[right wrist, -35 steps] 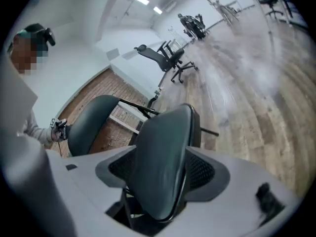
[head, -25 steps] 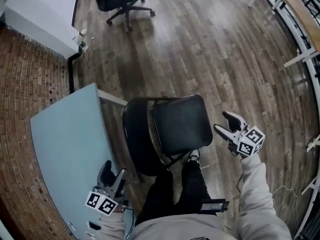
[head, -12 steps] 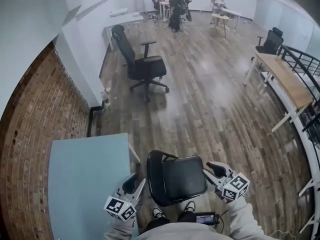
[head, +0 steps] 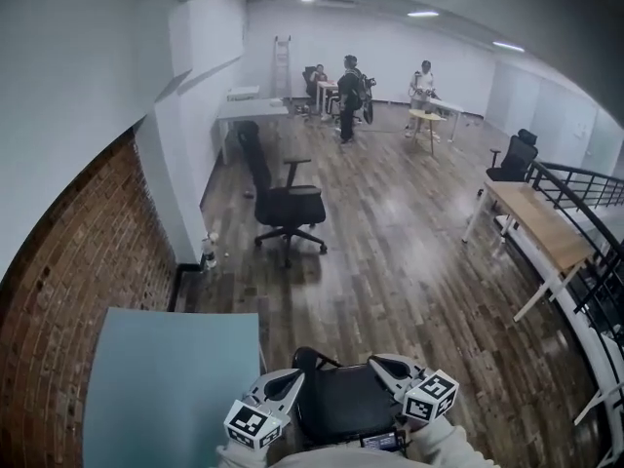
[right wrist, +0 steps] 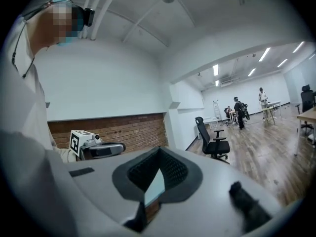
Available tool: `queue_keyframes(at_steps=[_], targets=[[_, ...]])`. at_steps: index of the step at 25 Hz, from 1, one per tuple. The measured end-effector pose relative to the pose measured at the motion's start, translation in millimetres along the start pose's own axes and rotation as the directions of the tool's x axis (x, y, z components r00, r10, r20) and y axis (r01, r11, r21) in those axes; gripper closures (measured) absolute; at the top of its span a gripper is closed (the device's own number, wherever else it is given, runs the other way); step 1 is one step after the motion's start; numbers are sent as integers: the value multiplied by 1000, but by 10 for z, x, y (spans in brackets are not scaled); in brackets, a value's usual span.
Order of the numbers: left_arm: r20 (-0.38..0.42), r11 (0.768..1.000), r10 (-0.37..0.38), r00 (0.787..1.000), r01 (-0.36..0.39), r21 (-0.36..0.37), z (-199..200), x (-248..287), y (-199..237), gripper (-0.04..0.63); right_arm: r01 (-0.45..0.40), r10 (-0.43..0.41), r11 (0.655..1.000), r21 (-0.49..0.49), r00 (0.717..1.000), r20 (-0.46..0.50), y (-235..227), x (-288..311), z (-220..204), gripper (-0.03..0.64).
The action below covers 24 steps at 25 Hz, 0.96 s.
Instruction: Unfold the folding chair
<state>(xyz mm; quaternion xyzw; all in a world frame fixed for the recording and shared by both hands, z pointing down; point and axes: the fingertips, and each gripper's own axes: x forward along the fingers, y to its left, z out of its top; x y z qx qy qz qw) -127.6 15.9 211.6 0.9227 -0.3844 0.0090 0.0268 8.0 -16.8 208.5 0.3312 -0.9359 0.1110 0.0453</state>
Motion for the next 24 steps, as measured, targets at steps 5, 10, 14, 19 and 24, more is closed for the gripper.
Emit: queue_keyframes(at_steps=[5, 10, 14, 19, 24], targets=[[25, 999, -45, 999, 44, 17, 125, -146, -24, 591, -5, 5, 1000, 12, 1000, -6, 233, 95, 64, 609], [51, 998, -33, 998, 36, -42, 92, -253, 124, 591, -15, 15, 1000, 18, 1000, -13, 376, 187, 46, 609], [81, 998, -69, 994, 69, -4, 161, -194, -36, 591, -2, 3, 1000, 9, 1000, -25, 358, 183, 55, 609], [76, 998, -67, 995, 67, 4, 100, -199, -48, 591, 7, -8, 1000, -23, 999, -37, 369, 229, 60, 609], [90, 999, -34, 995, 35, -9, 170, -180, 42, 590, 4, -5, 999, -40, 1000, -25, 311, 184, 134, 609]])
